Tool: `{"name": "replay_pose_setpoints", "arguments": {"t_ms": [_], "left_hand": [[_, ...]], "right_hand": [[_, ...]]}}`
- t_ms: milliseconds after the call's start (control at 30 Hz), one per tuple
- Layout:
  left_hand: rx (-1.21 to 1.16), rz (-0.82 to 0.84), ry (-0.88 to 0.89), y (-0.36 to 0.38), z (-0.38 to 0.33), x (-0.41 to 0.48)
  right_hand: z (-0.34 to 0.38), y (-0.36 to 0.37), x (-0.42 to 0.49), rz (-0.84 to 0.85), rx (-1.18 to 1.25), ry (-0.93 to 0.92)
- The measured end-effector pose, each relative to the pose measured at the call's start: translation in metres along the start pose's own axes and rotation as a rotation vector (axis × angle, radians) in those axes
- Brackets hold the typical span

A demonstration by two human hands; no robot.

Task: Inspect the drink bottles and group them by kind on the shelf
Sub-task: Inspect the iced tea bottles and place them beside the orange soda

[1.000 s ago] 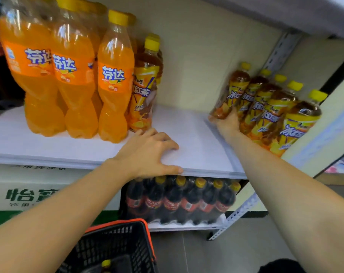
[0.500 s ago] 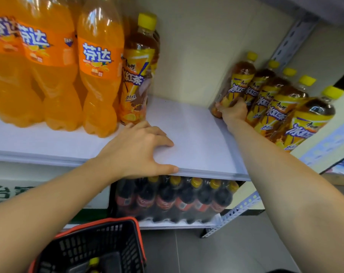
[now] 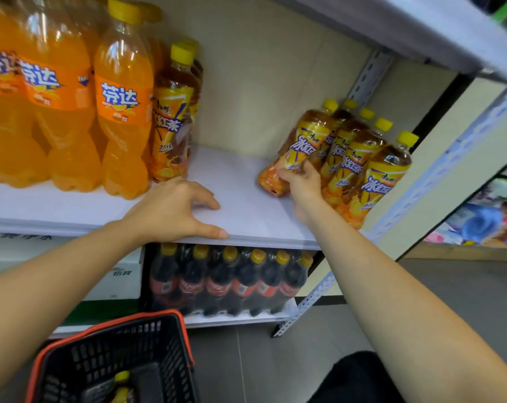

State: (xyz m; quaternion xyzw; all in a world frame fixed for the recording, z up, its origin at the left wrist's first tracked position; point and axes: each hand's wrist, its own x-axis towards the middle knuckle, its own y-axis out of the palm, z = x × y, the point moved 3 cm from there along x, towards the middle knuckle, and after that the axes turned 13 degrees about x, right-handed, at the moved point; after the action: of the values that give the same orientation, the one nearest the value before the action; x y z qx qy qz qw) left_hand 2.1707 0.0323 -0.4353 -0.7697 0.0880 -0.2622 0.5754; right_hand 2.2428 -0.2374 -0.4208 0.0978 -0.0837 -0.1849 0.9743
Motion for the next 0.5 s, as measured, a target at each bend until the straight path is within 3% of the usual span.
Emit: {"name": "replay_pose_setpoints", "arguments": {"t_ms": [167,367,500], "left_hand": [[-0.378,-0.049,-0.127,-0.008,0.001,-0.002],[-0.724,-0.203,-0.246,-0.034,-0.011,-0.018],[-0.925,-0.062,-0.277,-0.037,-0.036,-0.035]], "right_hand": [[0.013,0.003,-0.085,0.126,0.227,0.127],[0.027,-0.005,-0.181,0.243,0.206,0.223],[0.012,-0.005,-0.224,0.259,0.167,0.208]]}}
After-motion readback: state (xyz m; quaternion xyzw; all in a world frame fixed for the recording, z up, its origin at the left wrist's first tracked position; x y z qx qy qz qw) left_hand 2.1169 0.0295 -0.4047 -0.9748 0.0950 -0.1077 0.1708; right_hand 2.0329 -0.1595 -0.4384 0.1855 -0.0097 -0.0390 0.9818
